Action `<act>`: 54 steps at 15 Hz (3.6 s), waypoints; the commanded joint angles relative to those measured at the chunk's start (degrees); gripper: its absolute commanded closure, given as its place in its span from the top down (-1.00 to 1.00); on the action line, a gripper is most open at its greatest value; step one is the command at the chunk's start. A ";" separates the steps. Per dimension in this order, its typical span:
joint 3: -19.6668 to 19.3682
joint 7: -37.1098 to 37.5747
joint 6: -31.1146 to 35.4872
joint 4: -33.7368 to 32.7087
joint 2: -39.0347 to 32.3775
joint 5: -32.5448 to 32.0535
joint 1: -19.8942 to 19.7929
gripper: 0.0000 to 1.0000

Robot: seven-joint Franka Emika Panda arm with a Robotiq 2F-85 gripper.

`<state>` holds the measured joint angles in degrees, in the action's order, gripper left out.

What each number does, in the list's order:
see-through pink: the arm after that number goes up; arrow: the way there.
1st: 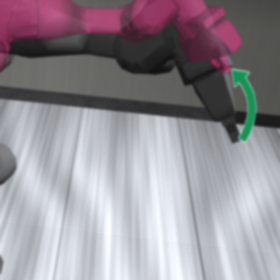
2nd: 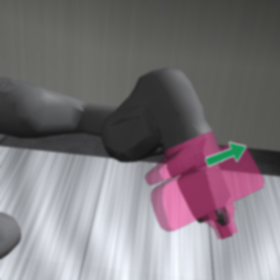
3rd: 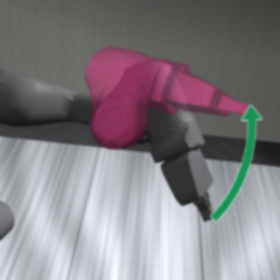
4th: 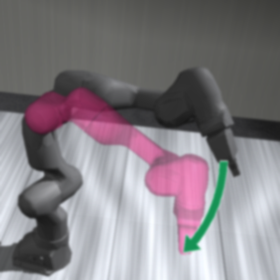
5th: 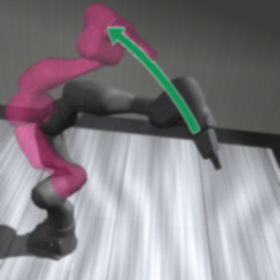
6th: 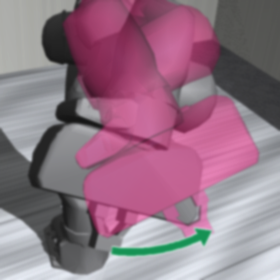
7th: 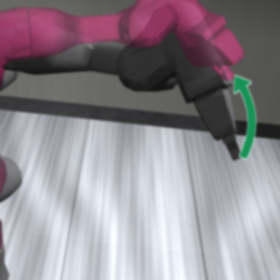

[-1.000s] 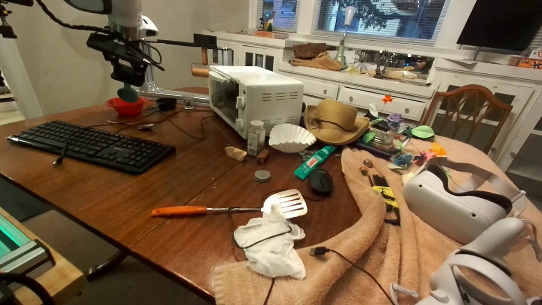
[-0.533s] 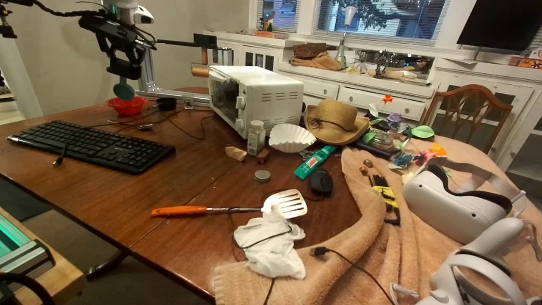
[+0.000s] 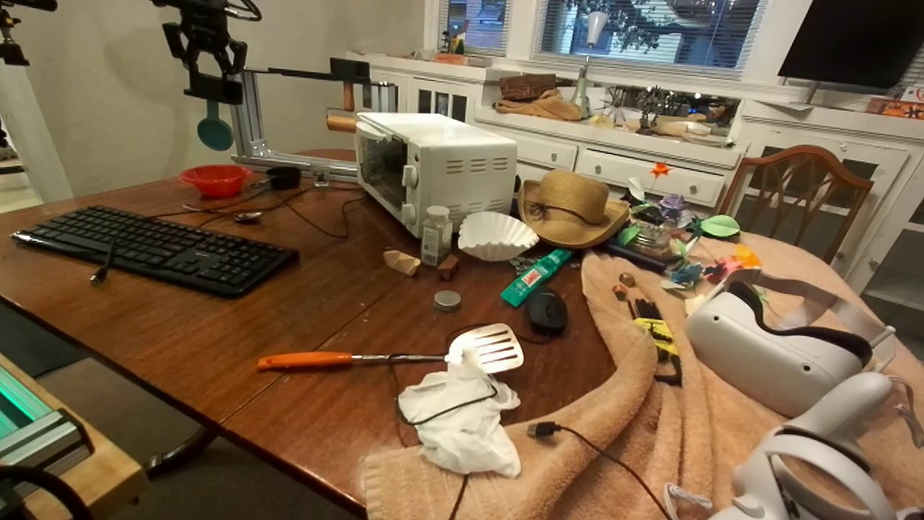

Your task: Pick up the blue scooper from the rack on the left and use it to stir the contents of the red bowl

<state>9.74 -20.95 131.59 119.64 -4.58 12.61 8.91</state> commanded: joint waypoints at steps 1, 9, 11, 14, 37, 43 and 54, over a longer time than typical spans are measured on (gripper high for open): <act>0.27 5.83 -6.42 -10.15 -5.70 -8.02 0.97 -0.30; 0.11 9.53 -9.25 -29.76 -19.65 -16.60 3.43 -0.30; -0.20 11.51 -11.76 -34.08 -21.62 -17.81 4.40 -0.30; -0.72 14.02 -14.57 -36.36 -21.51 -18.75 5.09 -0.30; -1.08 13.75 -15.33 -48.25 -27.51 -16.93 4.41 -0.30; -1.05 13.33 -16.42 -54.05 -31.49 -16.25 4.39 -0.30; -1.11 13.54 -24.50 -64.84 -37.99 -15.91 5.28 -0.30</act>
<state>8.71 -6.96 110.82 60.56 -39.18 -4.03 13.44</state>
